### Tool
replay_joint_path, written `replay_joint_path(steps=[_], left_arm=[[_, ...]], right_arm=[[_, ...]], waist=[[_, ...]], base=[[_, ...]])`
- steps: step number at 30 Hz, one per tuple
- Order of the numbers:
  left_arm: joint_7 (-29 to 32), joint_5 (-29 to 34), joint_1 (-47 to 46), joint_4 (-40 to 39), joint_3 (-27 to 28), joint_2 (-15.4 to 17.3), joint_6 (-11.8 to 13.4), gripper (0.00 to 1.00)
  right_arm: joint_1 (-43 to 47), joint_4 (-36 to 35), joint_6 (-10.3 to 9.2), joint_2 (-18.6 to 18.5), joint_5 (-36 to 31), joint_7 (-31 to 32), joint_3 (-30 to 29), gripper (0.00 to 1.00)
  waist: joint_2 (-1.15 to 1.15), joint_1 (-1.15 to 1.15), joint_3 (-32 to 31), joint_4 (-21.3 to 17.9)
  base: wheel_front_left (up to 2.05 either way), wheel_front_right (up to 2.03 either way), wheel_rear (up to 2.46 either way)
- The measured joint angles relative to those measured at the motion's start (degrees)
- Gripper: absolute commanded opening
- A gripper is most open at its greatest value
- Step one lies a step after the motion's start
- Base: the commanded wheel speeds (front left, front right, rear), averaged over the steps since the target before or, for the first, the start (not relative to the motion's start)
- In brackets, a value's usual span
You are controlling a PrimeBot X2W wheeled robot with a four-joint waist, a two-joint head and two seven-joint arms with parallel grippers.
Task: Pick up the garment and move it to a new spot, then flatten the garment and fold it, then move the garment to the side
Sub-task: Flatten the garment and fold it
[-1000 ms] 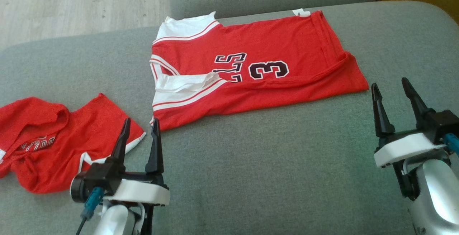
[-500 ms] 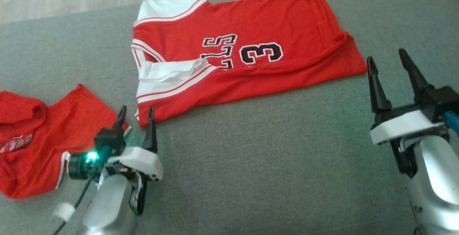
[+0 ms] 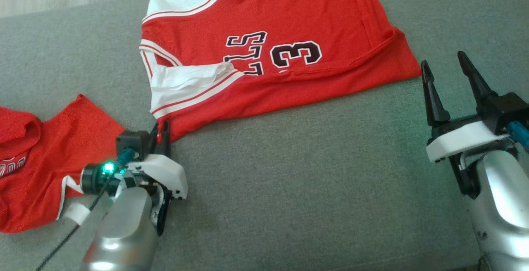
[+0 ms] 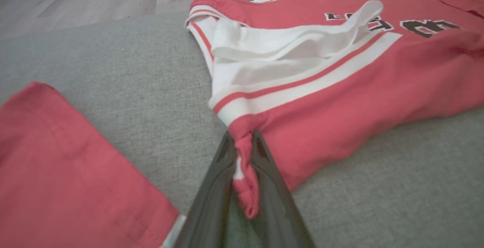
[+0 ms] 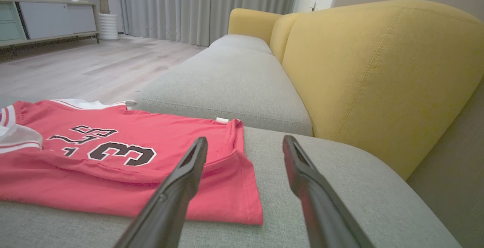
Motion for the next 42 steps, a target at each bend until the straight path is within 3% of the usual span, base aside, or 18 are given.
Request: replay_joint_path(steps=[6, 14, 28, 30, 42], left_arm=[[-4.41, -0.01, 0.02, -0.27, -1.27, -0.87, -1.24, 0.00], [-6.04, 0.03, 0.38, -11.15, -2.55, -1.70, -2.30, 0.00], [-6.14, 1.12, 1.90, -19.60, -3.59, -1.77, -2.53, 0.00], [-6.14, 1.37, 1.91, -19.62, -3.60, -1.69, -2.49, 0.00], [-6.14, 1.53, 4.66, -17.45, -3.58, -0.69, -2.43, 0.00]], right_arm=[[-3.12, 6.12, 0.00, -0.27, -0.40, 3.86, -2.48, 1.00], [-10.37, 20.86, 0.00, 1.27, -0.22, 14.66, -9.90, 1.00], [-21.53, 37.47, 0.00, 1.56, -1.33, 20.45, -12.38, 1.00], [-23.01, 39.23, 0.00, 1.77, -0.26, 20.69, -12.03, 0.00], [-22.58, 41.79, 0.00, 1.49, 3.30, 12.36, -9.42, 0.00]], waist=[[0.00, 0.00, -0.22, 1.47], [0.00, 0.00, 0.43, 4.67], [0.00, 0.00, 3.83, 7.72], [0.00, 0.00, 3.89, 7.70], [0.00, 0.00, 0.20, 5.99]], base=[[0.00, 0.00, 0.00], [0.00, 0.00, 0.00], [0.00, 0.00, 0.00], [0.00, 0.00, 0.00], [0.00, 0.00, 0.00]])
